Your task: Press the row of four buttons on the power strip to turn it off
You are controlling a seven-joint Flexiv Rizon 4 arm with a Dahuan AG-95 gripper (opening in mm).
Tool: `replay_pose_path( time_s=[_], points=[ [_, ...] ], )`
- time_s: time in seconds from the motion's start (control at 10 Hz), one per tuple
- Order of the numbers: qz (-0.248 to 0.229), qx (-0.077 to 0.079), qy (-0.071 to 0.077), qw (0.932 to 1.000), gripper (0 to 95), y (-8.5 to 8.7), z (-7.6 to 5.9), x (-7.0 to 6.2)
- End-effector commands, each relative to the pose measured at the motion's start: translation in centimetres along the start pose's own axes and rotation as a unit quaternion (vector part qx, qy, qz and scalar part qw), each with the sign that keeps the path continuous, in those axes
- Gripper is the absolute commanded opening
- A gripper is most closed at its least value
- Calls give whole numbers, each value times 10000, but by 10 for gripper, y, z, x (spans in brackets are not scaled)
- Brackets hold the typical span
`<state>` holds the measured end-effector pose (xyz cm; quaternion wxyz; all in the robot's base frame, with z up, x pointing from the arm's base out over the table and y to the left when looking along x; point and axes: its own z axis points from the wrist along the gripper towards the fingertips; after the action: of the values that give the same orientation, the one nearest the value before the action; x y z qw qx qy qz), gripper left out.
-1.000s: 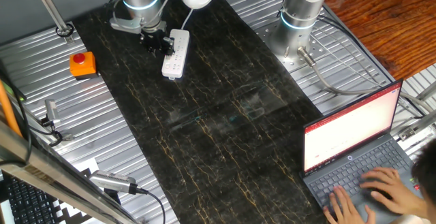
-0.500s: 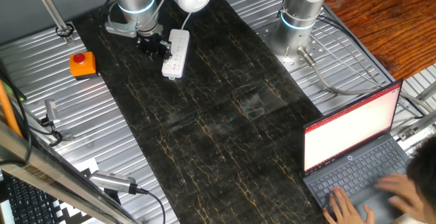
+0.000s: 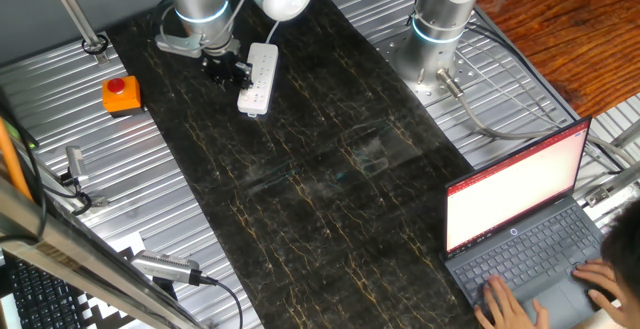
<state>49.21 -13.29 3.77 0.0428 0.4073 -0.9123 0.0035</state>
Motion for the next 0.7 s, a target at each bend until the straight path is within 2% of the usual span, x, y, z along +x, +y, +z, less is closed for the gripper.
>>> replay_pose_path(
  time_s=[0.1, 0.2, 0.5, 0.6, 0.7],
  points=[
    [-43, 45, 47, 10000, 380, 0, -2, 1],
    [-51, 39, 43, 10000, 190, 0, -2, 1],
    [-427, -18, 54, 9991, 190, 0, -2, 1],
    [-499, -46, 46, 9987, 380, 0, -2, 1],
    [-448, -70, 14, 9990, 380, 0, -2, 1]
  ],
)
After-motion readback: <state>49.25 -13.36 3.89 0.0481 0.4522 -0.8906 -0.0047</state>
